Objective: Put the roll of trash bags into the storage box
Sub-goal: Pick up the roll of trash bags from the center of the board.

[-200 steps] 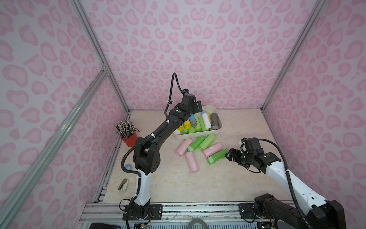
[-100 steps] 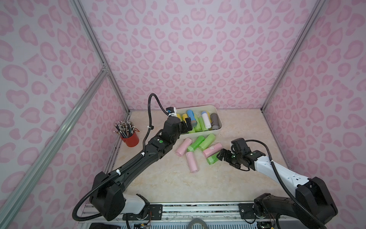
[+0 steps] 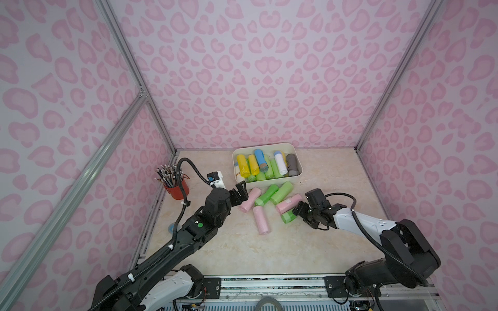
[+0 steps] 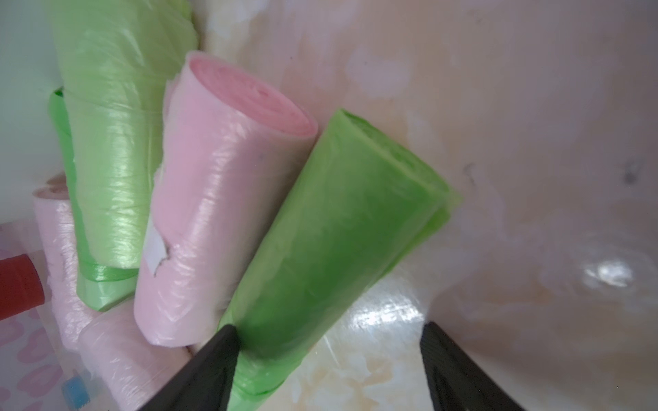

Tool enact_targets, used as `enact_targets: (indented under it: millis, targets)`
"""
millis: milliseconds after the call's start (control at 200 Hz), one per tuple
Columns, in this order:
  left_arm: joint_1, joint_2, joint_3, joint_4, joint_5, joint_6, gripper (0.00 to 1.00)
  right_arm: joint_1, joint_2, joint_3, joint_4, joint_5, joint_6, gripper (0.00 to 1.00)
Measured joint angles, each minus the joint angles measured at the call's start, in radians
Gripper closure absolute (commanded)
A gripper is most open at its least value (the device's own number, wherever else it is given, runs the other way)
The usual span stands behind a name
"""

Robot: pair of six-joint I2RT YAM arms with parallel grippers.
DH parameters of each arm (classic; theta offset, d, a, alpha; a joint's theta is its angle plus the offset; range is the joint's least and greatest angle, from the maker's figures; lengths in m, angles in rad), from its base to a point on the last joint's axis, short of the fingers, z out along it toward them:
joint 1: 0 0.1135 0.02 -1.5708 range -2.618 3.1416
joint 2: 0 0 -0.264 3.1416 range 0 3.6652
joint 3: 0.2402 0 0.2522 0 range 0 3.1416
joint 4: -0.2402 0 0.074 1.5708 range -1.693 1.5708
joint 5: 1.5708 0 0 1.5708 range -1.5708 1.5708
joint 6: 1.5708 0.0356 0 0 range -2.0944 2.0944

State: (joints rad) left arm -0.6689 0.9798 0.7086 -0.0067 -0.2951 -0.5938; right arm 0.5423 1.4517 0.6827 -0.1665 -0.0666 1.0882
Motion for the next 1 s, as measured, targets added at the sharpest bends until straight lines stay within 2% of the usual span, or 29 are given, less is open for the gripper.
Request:
enact_targets:
  millis: [465,470,475,490,670,775,841,1001]
  targets:
    - [-0.001,0.022,-0.011,-0.002,0.003,-0.006,0.00,0.007,0.045,0.023,0.031,0.010,0.023,0.18]
    - [-0.001,0.023,-0.011,-0.002,0.004,-0.006,0.00,0.007,0.045,0.024,0.031,0.010,0.023,0.26]
    - [-0.001,0.023,-0.011,-0.002,0.004,-0.006,0.00,0.007,0.047,0.025,0.031,0.010,0.023,0.30]
    - [-0.001,0.024,-0.011,-0.002,0.005,-0.006,0.00,0.007,0.049,0.027,0.031,0.010,0.022,0.33]
    - [-0.001,0.029,-0.011,-0.002,0.005,-0.007,0.00,0.009,0.064,0.033,0.041,0.066,0.023,0.40]
    - [-0.001,0.042,-0.008,-0.004,0.006,-0.008,0.00,0.009,0.066,0.033,0.027,0.092,0.017,0.41]
    - [-0.002,0.049,-0.002,-0.003,0.007,-0.008,0.00,0.009,0.066,0.033,0.014,0.102,0.012,0.47]
    - [-0.011,0.062,0.004,-0.002,0.008,-0.011,0.00,0.009,0.047,0.026,-0.021,0.127,-0.011,0.52]
